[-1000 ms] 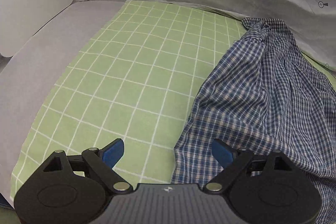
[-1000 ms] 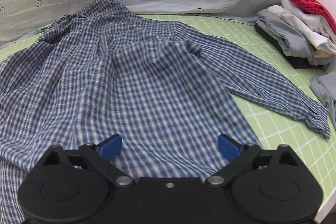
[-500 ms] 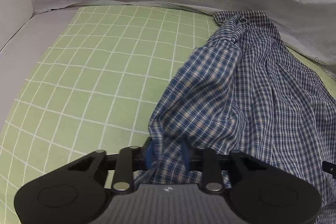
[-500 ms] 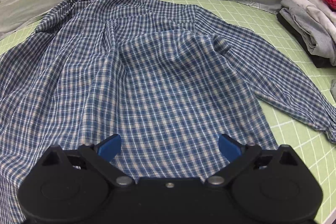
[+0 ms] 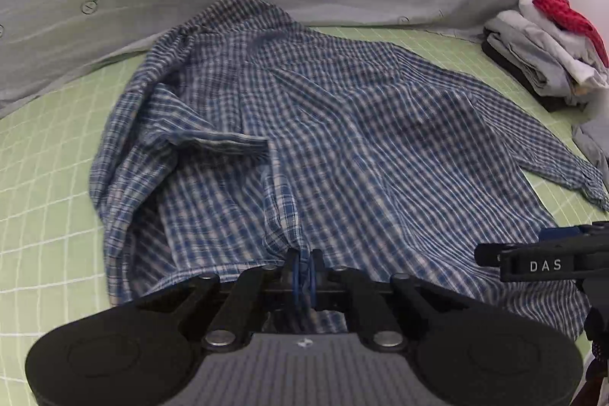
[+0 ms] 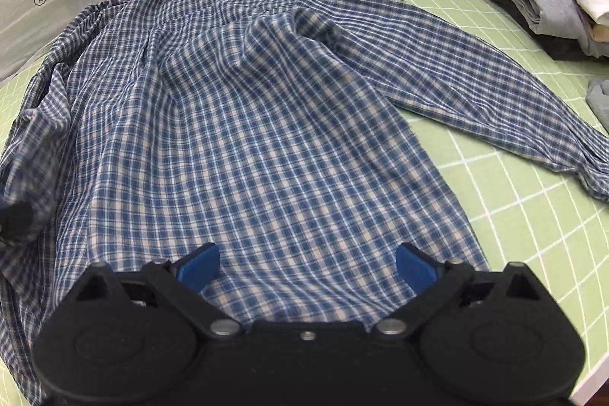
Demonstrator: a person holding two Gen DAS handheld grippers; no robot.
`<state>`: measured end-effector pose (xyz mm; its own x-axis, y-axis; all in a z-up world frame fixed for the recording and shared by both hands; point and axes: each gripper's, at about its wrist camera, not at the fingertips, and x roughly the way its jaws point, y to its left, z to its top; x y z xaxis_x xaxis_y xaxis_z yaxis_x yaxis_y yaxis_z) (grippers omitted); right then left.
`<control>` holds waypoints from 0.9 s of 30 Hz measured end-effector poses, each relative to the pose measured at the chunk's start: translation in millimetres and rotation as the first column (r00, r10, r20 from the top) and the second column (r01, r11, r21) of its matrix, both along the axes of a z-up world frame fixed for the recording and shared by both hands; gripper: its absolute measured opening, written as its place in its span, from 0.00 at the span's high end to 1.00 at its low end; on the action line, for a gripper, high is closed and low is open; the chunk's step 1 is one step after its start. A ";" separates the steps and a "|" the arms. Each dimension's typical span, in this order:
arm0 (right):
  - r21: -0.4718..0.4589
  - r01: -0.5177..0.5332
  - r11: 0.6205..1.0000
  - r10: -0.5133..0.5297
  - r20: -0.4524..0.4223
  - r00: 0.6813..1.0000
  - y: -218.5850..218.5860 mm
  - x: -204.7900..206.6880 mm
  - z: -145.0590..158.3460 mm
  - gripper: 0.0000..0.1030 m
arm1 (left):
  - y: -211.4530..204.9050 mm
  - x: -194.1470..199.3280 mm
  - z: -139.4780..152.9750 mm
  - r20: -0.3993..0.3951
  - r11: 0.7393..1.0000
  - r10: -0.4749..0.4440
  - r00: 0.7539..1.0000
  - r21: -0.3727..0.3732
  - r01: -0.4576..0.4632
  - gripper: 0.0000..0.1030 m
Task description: Fold clothes
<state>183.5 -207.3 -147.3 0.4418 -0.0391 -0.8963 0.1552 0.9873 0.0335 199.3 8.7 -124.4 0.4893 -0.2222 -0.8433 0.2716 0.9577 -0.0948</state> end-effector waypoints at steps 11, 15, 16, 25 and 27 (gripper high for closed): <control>0.017 0.031 0.999 -0.030 -0.034 0.999 -19.1 -3.9 -17.4 0.01 | 74.7 -22.5 39.6 0.029 0.949 0.250 0.968 -0.206 -0.239 0.50; -0.017 0.021 1.000 -0.021 -0.023 1.000 -11.2 -3.2 -19.8 0.00 | 120.5 -28.5 48.1 0.042 0.893 0.407 0.913 -0.226 -0.388 0.47; -0.023 0.020 1.000 -0.020 -0.019 1.000 -9.4 -3.2 -19.9 0.00 | 127.6 -26.3 45.6 0.042 0.891 0.423 0.905 -0.200 -0.407 0.47; -0.034 0.039 0.999 -0.039 0.011 0.999 -1.5 -3.0 -17.5 0.00 | 139.5 14.2 -5.0 -0.067 0.923 0.383 0.921 -0.011 -0.385 0.47; -0.035 0.047 0.998 -0.047 0.016 0.999 -0.3 -3.5 -17.3 0.00 | 138.5 22.5 -14.3 -0.088 0.921 0.390 0.917 0.014 -0.390 0.52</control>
